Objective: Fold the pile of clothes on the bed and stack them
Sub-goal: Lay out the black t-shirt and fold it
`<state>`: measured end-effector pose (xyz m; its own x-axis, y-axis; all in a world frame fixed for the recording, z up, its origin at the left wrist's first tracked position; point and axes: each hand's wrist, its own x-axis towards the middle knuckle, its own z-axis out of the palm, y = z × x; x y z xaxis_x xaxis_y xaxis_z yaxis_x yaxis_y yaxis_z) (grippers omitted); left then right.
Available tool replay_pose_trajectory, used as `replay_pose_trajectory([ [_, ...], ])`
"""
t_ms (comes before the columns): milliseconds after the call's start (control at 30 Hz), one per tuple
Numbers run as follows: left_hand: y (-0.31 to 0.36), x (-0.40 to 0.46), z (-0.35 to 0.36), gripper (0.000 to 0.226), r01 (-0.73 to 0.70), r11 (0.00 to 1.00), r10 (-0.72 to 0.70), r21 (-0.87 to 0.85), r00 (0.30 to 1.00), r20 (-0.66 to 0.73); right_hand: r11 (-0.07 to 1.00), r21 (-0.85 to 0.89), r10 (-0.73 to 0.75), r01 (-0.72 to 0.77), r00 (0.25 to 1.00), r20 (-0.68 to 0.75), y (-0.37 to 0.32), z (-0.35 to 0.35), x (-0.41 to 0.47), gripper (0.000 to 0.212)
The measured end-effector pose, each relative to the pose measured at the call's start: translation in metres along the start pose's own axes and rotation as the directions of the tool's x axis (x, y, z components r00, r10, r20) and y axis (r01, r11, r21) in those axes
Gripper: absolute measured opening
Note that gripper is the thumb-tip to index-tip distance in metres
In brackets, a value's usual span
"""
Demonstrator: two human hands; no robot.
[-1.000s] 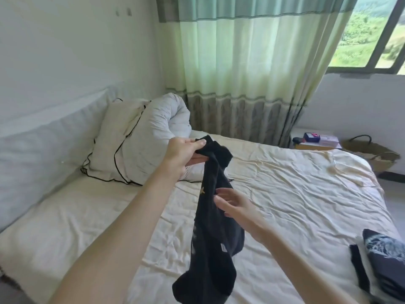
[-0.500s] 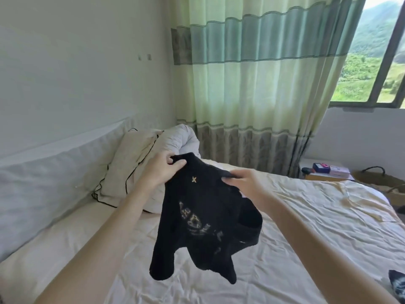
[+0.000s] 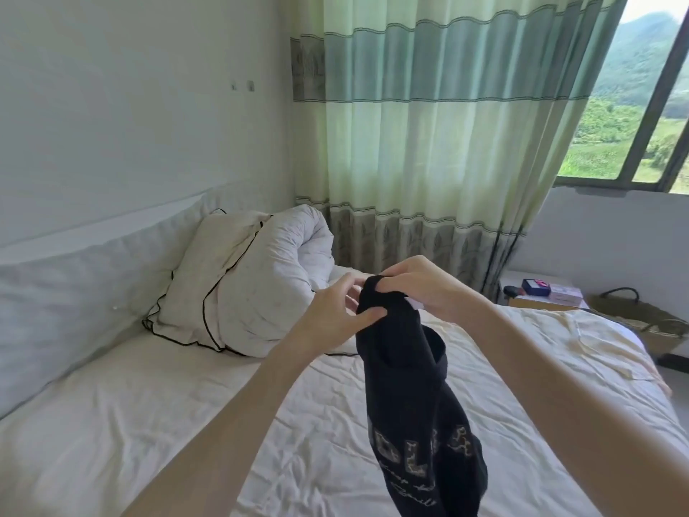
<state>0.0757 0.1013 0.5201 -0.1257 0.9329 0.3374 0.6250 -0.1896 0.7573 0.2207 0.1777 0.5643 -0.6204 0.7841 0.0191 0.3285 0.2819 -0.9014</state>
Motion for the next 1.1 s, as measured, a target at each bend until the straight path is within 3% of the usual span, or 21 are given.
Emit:
replay_pose_trajectory([
  [100, 0.0, 0.003, -0.001, 0.011, -0.032, 0.993, 0.043, 0.116, 0.995, -0.094, 0.98, -0.195, -0.057, 0.043, 0.996, -0.065, 0.004, -0.003, 0.002, 0.01],
  [200, 0.002, 0.004, -0.019, 0.015, -0.056, 0.981, 0.078, 0.184, 0.991, -0.113, 0.917, -0.396, -0.087, 0.052, 0.994, -0.072, 0.016, -0.008, 0.003, 0.01],
  [333, 0.009, 0.005, -0.039, 0.014, -0.061, 0.975, 0.096, 0.212, 0.983, -0.157, 0.915, -0.399, -0.07, 0.059, 0.997, -0.013, 0.038, 0.0, 0.002, 0.023],
  [467, 0.01, 0.001, -0.064, 0.015, -0.016, 0.98, 0.081, 0.201, 0.944, -0.321, 0.916, -0.393, -0.129, 0.076, 0.985, -0.111, 0.053, 0.001, 0.008, 0.033],
  [533, 0.008, -0.001, -0.08, 0.016, 0.011, 0.982, 0.062, 0.187, 0.923, -0.38, 0.897, -0.439, -0.162, 0.062, 0.968, -0.192, 0.058, -0.001, 0.013, 0.027],
  [633, 0.003, -0.005, -0.1, 0.016, 0.047, 0.973, 0.038, 0.225, 0.934, -0.356, 0.863, -0.5, -0.206, 0.07, 0.953, -0.222, 0.059, -0.004, 0.019, 0.007],
  [700, -0.001, -0.011, -0.114, 0.013, 0.07, 0.964, 0.012, 0.256, 0.952, -0.305, 0.894, -0.437, -0.202, 0.098, 0.959, -0.198, 0.057, -0.007, 0.02, 0.012],
  [833, -0.012, -0.028, -0.137, 0.01, 0.14, 0.955, -0.084, 0.263, 0.973, -0.215, 0.996, 0.018, -0.087, 0.087, 0.996, -0.012, 0.042, -0.016, 0.013, 0.012],
  [933, -0.022, -0.042, -0.141, 0.017, 0.188, 0.958, -0.141, 0.217, 0.967, -0.215, 0.994, 0.108, -0.038, 0.02, 0.986, 0.16, 0.035, -0.019, 0.007, 0.014],
  [1033, -0.033, -0.054, -0.138, 0.041, 0.261, 0.936, -0.217, 0.236, 0.956, -0.197, 0.968, 0.248, -0.031, -0.031, 0.97, 0.24, 0.034, -0.014, 0.004, 0.012],
  [1100, -0.038, -0.063, -0.137, 0.052, 0.283, 0.937, -0.243, 0.203, 0.949, -0.2, 0.944, 0.322, -0.046, -0.075, 0.935, 0.352, 0.033, -0.015, 0.002, 0.028],
])
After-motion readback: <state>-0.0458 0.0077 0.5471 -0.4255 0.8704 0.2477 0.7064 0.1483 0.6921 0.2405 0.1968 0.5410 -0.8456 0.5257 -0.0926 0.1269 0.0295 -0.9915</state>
